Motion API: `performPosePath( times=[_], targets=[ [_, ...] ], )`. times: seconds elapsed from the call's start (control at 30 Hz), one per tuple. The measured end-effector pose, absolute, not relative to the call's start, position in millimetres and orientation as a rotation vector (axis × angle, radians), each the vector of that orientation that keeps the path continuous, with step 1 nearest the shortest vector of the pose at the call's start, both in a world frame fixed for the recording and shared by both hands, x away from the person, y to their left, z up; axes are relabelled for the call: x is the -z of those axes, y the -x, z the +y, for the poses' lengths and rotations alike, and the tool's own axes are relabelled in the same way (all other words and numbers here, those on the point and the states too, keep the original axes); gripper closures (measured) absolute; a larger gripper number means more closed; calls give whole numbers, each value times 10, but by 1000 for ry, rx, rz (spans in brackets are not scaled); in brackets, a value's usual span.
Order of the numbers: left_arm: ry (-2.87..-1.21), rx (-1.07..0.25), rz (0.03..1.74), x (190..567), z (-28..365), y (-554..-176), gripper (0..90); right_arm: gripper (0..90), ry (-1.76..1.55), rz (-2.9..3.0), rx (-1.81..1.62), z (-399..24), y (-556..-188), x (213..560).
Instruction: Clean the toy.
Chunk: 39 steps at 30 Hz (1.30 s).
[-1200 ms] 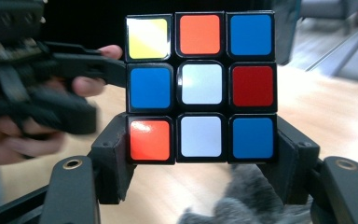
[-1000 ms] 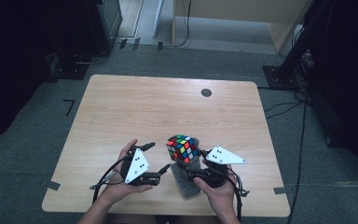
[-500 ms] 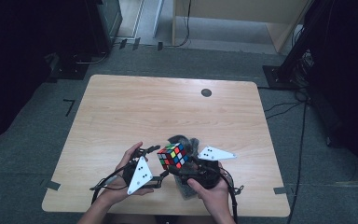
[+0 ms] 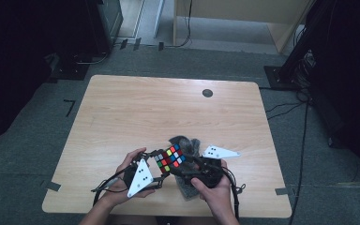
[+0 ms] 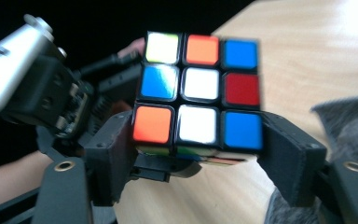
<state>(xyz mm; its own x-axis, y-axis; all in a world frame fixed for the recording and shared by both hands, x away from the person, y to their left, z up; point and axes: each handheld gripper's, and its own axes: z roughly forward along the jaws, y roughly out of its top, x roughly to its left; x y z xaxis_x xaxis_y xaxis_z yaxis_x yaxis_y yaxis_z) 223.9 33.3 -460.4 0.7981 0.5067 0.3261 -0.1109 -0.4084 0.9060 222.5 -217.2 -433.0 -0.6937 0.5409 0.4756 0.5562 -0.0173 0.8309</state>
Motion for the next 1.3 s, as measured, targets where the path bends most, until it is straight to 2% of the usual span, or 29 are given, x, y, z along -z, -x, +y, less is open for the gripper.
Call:
performPosePath(
  times=[0.1,0.17,0.33,0.5,0.57,0.67,0.83,1.0,1.07,1.13,1.23,1.3],
  targets=[
    [-1869,-645,396,4576,442,-2328,337,308,1272,-2147,1972,-2310,-2232,4293],
    [-1852,-606,452,4553,495,-2376,337,352,1329,-2213,2023,-2400,-2240,4304],
    [-1825,-550,563,4516,604,-2471,336,481,1458,-2628,1751,-2437,-2354,4574],
    [-1815,-507,646,4515,663,-2544,336,764,1418,-2747,1441,-2435,-2433,4817],
    [-1814,-502,653,4518,677,-2557,336,811,1411,-2782,1364,-2398,-2438,4860],
    [-1805,-493,669,4507,691,-2568,336,796,1409,-2727,1376,-2355,-2442,4874],
    [-1793,-487,682,4474,725,-2574,336,519,1267,-2585,1707,-2398,-2423,4769],
    [-1805,-469,664,4460,715,-2564,336,342,1016,-2774,1786,-2363,-2428,4762],
    [-1813,-461,659,4466,695,-2559,336,315,975,-2855,1729,-2301,-2440,4856],
    [-1822,-452,654,4475,674,-2553,336,326,942,-2970,1599,-2217,-2465,4969],
    [-1839,-449,641,4490,651,-2547,336,409,996,-3119,1405,-2163,-2491,5064],
    [-1843,-446,641,4496,644,-2547,336,577,1080,-3101,1382,-2202,-2498,5082]
  ],
)
